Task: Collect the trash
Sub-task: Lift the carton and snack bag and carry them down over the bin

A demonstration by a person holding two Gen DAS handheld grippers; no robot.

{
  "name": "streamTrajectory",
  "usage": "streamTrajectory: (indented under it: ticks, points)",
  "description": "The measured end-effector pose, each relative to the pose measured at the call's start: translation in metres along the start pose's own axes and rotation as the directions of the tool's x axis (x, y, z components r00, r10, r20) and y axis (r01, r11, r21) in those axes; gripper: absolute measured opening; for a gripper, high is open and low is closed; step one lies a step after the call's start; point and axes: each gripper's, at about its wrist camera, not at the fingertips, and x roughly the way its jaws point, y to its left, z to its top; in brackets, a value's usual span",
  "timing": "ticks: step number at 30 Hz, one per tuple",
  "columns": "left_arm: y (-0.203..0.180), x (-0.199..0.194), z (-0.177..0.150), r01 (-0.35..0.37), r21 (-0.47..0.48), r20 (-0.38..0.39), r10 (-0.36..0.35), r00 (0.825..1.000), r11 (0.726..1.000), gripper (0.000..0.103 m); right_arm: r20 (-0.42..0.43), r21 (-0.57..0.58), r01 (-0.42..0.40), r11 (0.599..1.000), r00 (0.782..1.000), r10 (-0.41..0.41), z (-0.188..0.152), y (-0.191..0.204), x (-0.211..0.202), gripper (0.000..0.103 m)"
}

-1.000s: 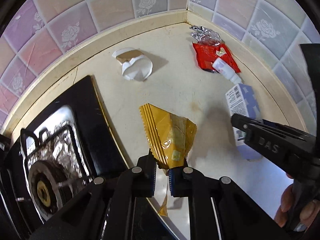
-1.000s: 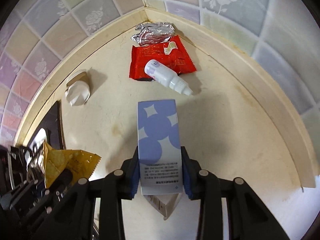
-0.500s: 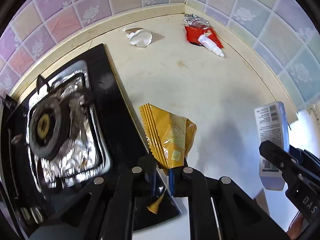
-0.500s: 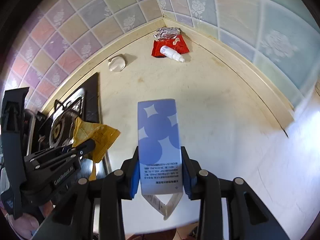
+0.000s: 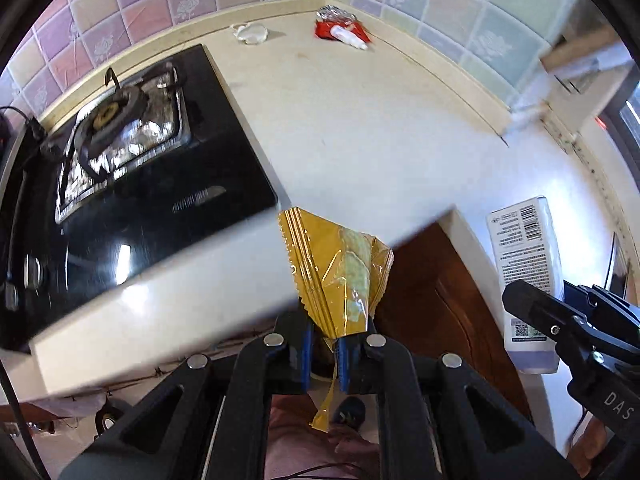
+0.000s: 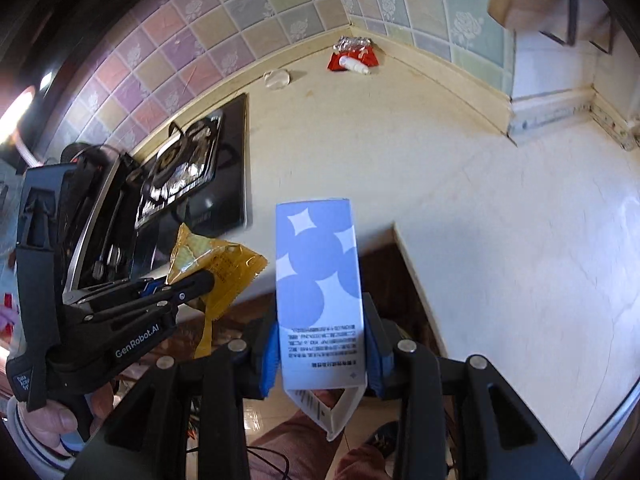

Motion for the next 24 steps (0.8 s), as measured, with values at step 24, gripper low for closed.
streamTrajectory:
  ticks: [24]
  points:
    - [0.009, 0.144, -0.164, 0.22, 0.033, 0.061, -0.222, 0.973, 0.975, 0.008, -0.102, -0.051, 0.111, 0.993, 0.988, -0.116, -0.17, -0.036, 0.159, 0.035]
